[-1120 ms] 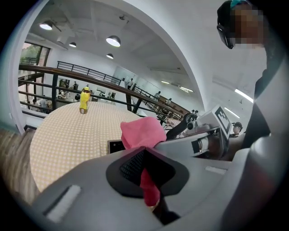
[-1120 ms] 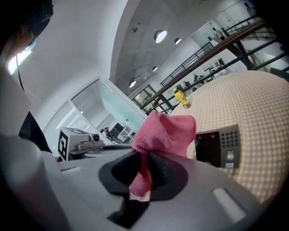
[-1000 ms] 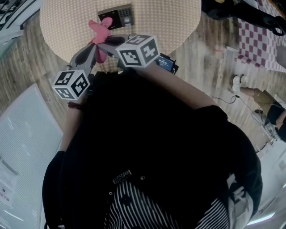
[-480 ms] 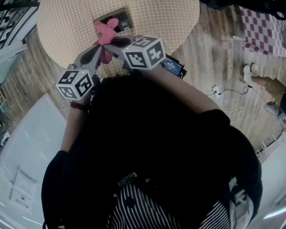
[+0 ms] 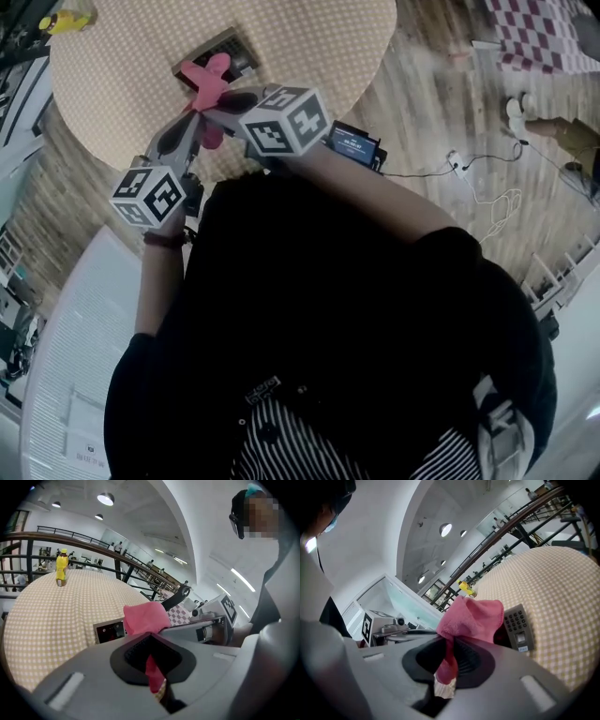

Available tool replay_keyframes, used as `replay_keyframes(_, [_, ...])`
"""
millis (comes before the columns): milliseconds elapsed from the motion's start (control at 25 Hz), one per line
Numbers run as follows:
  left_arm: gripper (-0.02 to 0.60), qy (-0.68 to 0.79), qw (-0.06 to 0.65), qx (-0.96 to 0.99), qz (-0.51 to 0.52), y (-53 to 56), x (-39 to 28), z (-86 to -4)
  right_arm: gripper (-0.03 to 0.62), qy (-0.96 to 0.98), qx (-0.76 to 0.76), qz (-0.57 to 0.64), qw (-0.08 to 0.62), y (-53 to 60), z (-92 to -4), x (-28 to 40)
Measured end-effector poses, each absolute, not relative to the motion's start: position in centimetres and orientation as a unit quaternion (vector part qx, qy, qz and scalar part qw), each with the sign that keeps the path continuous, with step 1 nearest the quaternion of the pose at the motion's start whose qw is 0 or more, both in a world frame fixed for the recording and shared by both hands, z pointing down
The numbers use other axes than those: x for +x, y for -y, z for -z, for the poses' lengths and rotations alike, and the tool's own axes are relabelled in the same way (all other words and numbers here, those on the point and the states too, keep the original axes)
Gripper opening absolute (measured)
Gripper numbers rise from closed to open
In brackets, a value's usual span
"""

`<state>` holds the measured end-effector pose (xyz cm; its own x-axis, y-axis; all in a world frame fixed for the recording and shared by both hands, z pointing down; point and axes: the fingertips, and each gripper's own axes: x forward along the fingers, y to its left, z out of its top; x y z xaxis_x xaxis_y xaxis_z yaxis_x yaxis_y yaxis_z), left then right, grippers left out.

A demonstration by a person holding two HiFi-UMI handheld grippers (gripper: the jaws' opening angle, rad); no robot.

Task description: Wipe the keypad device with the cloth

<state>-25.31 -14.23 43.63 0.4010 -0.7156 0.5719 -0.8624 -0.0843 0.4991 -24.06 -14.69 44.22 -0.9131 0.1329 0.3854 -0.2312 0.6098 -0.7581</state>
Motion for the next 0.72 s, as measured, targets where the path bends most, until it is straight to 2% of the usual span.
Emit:
replay_keyframes(240, [0.004,0.521,0.373,0.754,-0.144,14.7,-26.1,-45.0,0.051,0.861,0.039,-0.461,0.212,15.2,-45.7,-25.1])
replay_keyframes(720, [0.005,0.497,0.416,0.752,-0.119,14.6,-28.6,-47.4,0.051,0.849,0.048,-0.47,0.237,15.0,-48.0,-27.5])
